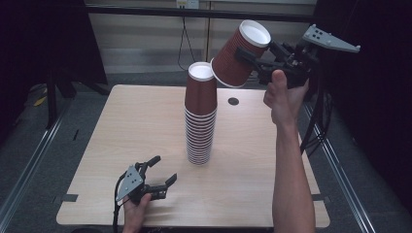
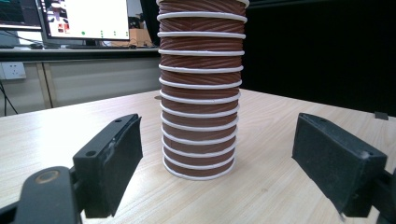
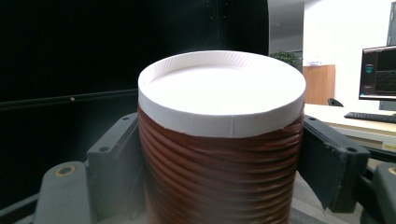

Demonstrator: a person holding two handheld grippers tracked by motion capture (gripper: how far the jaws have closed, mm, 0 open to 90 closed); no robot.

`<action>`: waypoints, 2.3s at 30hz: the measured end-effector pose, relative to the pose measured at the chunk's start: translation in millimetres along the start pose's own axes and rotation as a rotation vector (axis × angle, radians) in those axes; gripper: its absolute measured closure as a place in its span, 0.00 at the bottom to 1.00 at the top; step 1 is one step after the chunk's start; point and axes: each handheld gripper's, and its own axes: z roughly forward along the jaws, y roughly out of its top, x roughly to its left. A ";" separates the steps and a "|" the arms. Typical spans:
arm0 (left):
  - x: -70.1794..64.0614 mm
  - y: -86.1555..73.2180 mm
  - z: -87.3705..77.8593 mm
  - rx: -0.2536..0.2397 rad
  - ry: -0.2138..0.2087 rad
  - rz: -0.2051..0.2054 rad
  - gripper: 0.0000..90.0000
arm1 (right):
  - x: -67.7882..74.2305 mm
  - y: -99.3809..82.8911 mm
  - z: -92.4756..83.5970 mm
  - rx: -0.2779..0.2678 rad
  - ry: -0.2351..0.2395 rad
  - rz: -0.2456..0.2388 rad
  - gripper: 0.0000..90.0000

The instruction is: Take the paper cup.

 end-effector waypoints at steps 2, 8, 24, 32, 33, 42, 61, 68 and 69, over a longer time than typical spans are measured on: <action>-0.6 -0.2 -0.1 -0.001 0.003 -0.001 0.17 | -0.9 -0.8 -2.1 0.009 -0.010 -0.003 0.24; 4.3 1.0 1.6 0.013 0.030 -0.045 0.17 | -5.3 -5.9 -15.9 0.023 -0.032 0.000 0.24; 12.5 25.3 6.2 0.059 0.012 -0.010 0.19 | -3.2 -38.7 -31.2 0.086 -0.061 -0.003 0.24; 5.4 32.0 14.7 0.079 -0.020 0.039 0.25 | -1.5 -66.3 -37.7 0.118 -0.071 0.008 0.24; 5.4 32.0 14.7 0.079 -0.020 0.039 0.25 | -1.5 -66.3 -37.7 0.118 -0.071 0.008 0.24; 2.7 30.8 23.6 0.119 -0.102 -0.004 0.27 | 0.9 -102.5 -43.9 0.126 -0.076 0.057 0.24; -8.4 49.1 37.1 0.142 -0.196 0.026 0.17 | 20.1 -166.6 -60.0 0.184 -0.041 0.103 0.24; -15.0 52.0 44.8 0.162 -0.251 0.042 0.17 | 29.7 -184.1 -60.2 0.220 -0.022 0.109 0.24; -16.3 52.0 46.2 0.157 -0.252 0.044 0.17 | 29.7 -184.1 -60.2 0.220 -0.022 0.109 0.24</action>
